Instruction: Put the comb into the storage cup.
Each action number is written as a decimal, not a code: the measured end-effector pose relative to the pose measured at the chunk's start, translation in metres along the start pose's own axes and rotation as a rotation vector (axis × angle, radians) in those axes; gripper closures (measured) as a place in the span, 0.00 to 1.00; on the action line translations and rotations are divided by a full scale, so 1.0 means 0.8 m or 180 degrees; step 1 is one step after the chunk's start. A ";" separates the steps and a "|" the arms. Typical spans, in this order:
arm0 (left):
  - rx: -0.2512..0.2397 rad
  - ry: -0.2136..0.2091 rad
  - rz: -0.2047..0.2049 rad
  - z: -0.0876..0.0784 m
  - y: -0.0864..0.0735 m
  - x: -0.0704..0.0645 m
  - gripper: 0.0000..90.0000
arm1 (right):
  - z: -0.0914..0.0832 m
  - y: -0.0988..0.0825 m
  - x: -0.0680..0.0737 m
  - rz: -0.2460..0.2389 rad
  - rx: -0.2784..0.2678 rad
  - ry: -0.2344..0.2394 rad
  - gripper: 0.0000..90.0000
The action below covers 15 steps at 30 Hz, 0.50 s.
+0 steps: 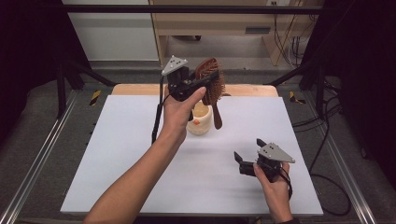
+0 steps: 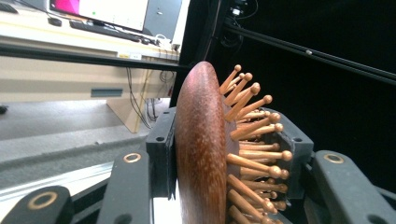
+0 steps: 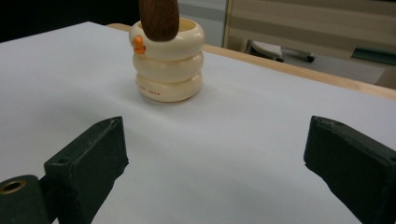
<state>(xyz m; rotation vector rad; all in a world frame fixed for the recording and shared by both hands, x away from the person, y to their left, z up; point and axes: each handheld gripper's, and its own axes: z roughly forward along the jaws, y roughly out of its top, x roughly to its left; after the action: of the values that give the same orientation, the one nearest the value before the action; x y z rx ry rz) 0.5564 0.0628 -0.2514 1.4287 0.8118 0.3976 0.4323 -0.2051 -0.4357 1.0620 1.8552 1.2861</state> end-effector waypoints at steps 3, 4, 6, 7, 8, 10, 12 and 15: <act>-0.0034 0.0039 0.0031 0.002 0.009 0.001 0.57 | -0.001 -0.001 -0.002 -0.0033 -0.0056 -0.0028 0.05; -0.0048 0.0050 0.0035 0.003 0.012 0.001 0.57 | -0.001 -0.001 -0.003 -0.0029 -0.0081 -0.0049 0.05; -0.0080 0.0057 0.0039 0.005 0.016 0.002 0.57 | -0.002 -0.001 -0.005 -0.0014 -0.0090 -0.0056 0.06; -0.0101 0.0056 0.0031 0.006 0.018 0.002 0.57 | -0.002 -0.002 -0.006 -0.0009 -0.0082 -0.0052 0.06; -0.0099 0.0061 0.0041 0.006 0.019 0.002 0.57 | -0.002 -0.003 -0.006 -0.0001 -0.0072 -0.0053 0.06; -0.0121 0.0063 0.0029 0.008 0.021 0.003 0.56 | -0.001 -0.003 -0.007 0.0005 -0.0062 -0.0052 0.06; -0.0122 0.0070 0.0037 0.009 0.023 0.005 0.56 | -0.001 -0.004 -0.006 0.0011 -0.0054 -0.0053 0.05; -0.0132 0.0086 0.0058 0.011 0.025 0.006 0.56 | -0.001 -0.004 -0.006 0.0035 -0.0051 -0.0045 0.05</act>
<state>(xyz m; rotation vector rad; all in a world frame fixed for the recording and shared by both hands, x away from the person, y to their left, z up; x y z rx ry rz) 0.5702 0.0627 -0.2338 1.3955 0.8087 0.4461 0.4330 -0.2104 -0.4385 1.0717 1.8280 1.2943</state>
